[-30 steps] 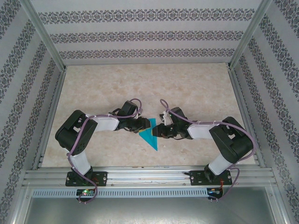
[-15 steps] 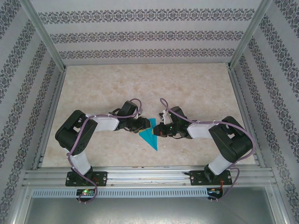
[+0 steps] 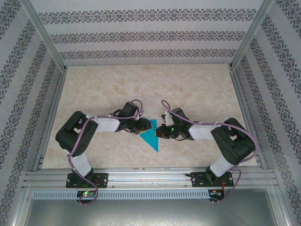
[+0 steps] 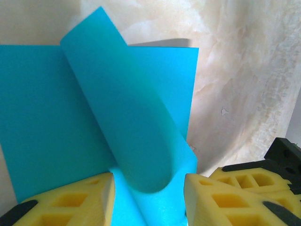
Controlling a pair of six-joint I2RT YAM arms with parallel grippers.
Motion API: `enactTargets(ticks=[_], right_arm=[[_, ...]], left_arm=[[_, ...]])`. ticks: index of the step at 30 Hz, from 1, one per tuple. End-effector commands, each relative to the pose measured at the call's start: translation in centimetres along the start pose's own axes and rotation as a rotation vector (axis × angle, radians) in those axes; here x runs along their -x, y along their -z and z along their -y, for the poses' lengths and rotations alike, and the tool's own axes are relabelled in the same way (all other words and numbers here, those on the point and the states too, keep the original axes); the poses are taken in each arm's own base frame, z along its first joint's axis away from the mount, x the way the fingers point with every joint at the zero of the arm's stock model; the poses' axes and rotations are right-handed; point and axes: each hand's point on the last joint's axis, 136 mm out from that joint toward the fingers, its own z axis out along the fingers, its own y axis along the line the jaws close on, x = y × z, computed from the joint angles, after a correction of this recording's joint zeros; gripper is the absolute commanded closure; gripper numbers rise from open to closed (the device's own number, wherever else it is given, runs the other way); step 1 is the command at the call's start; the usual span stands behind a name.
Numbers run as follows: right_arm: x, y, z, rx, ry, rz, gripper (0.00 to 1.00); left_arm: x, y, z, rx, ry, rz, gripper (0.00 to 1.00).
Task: Fold a paper plane with a square sheet of paper (fold left side to right side)
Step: Fourth fold the wing at the center of the table.
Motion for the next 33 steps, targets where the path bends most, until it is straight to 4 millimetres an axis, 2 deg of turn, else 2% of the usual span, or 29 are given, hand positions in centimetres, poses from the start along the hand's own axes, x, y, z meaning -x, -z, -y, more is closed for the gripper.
enactTargets(ticks=[1,13,33], right_arm=[[0.5,0.4,0.5,-0.043,0.014,0.016,1.00],[1.1,0.2,1.1,-0.084,0.019,0.024,1.00],[0.7,-0.7,2.3,-0.129,0.007,-0.011,1.00]], left_arm=[[-0.9,-0.3,-1.1,0.061,-0.007,-0.020,0.56],[-1.0,-0.3,-1.2,0.062,-0.006,-0.021,0.56],[-1.0,-0.4,-1.3,0.060,-0.005,-0.021,0.56]])
